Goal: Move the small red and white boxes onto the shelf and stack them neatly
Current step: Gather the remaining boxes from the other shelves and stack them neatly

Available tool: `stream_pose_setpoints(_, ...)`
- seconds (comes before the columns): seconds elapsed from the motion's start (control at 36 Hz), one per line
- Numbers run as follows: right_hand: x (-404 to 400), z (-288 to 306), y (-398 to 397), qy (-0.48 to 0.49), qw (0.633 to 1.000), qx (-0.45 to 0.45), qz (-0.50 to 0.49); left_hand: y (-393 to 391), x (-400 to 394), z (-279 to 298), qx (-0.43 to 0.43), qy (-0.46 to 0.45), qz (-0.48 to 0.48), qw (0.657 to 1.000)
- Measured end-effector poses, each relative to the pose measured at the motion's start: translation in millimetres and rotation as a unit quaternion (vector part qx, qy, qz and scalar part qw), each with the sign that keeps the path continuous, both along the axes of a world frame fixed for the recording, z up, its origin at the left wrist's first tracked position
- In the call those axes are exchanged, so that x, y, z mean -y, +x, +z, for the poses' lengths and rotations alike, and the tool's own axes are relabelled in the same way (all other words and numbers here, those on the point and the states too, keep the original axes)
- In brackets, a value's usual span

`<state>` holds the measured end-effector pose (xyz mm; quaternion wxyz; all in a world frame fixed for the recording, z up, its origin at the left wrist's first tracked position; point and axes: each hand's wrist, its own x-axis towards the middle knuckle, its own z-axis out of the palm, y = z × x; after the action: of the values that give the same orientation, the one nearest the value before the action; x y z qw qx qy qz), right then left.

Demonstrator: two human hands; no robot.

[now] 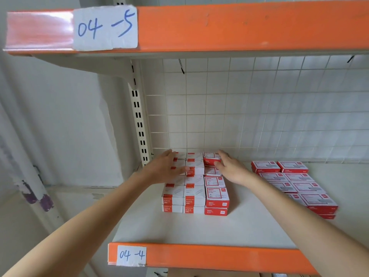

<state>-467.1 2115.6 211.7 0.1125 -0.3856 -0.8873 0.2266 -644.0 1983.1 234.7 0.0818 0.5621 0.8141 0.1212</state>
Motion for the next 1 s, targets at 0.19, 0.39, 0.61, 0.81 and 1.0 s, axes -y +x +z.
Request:
stream_pose_setpoints(0.19, -2.4, 16.3, 36.7, 0.148, 0.98, 0.127, 0.038, 25.3, -13.4, 23.3, -0.191, 0.007, -0.067, 0.979)
stream_pose_setpoints(0.39, -36.5, 21.2, 91.3, 0.214, 0.96, 0.173, 0.058, 74.6, -50.9, 19.5, -0.238, 0.04, -0.127, 0.962)
stream_pose_setpoints(0.61, -85.9, 24.6, 169.0, 0.208, 0.962, 0.17, 0.054, 143.5, -105.1, 5.6, -0.197, 0.02, -0.137, 0.971)
stream_pose_setpoints(0.81, -120.4, -1.6, 207.1, -0.017, 0.997, -0.011, -0.075, 179.7, -141.0, -32.8, 0.14, 0.059, 0.001, 0.988)
stream_pose_setpoints(1.0, -115.0, -29.6, 195.4, -0.332, 0.913, -0.227, -0.072, 209.0, -143.7, -47.2, 0.434, 0.098, -0.005, 0.895)
